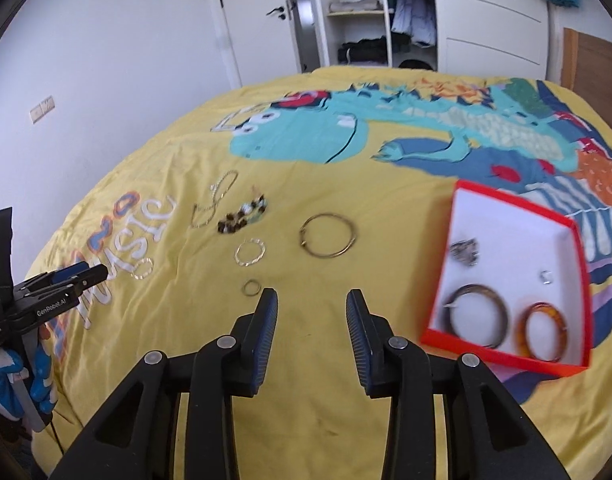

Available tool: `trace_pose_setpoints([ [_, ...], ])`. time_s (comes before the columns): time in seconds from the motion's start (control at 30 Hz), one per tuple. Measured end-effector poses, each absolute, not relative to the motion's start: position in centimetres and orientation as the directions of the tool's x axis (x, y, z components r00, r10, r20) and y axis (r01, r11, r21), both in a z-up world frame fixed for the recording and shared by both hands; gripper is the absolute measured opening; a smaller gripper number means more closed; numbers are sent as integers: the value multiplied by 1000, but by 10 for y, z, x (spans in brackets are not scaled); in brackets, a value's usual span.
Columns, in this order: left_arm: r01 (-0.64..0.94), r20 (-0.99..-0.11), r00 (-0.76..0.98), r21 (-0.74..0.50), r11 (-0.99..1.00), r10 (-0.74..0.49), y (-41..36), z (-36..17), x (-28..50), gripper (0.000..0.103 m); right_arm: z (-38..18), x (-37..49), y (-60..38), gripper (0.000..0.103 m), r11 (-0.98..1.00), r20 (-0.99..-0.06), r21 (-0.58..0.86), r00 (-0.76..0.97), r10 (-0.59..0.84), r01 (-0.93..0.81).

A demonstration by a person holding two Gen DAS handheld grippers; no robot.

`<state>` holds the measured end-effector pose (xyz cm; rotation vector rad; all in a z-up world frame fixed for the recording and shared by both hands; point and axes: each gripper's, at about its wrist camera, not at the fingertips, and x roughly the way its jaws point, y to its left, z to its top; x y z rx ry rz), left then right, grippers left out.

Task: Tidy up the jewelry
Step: 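Grasp the twisted silver hoop with the left gripper while the right grasps another small ring, then carry the hoop and the ring in both grippers over the box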

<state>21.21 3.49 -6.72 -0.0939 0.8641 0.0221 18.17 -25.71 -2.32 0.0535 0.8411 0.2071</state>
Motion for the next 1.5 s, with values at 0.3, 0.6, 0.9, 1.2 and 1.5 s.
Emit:
trace_pose_setpoints([
  [0.3, -81, -795, 605, -123, 989, -49, 50, -106, 234, 54, -81, 209, -210, 39, 962, -784, 137, 567, 252, -237],
  [0.6, -93, -813, 581, -99, 991, -27, 50, -132, 266, 54, -117, 241, -187, 42, 952, -800, 156, 532, 278, -263],
  [0.9, -92, -802, 597, -71, 993, -2, 46, -141, 279, 54, -124, 260, -180, 39, 950, -785, 152, 551, 284, -273],
  [1.2, -79, -784, 621, -54, 995, 7, 45, -138, 277, 35, -124, 258, -182, 20, 951, -774, 145, 567, 282, -274],
  [1.5, -74, -773, 634, -49, 996, 9, 42, -125, 265, 35, -111, 243, -183, 20, 942, -764, 170, 565, 311, -289],
])
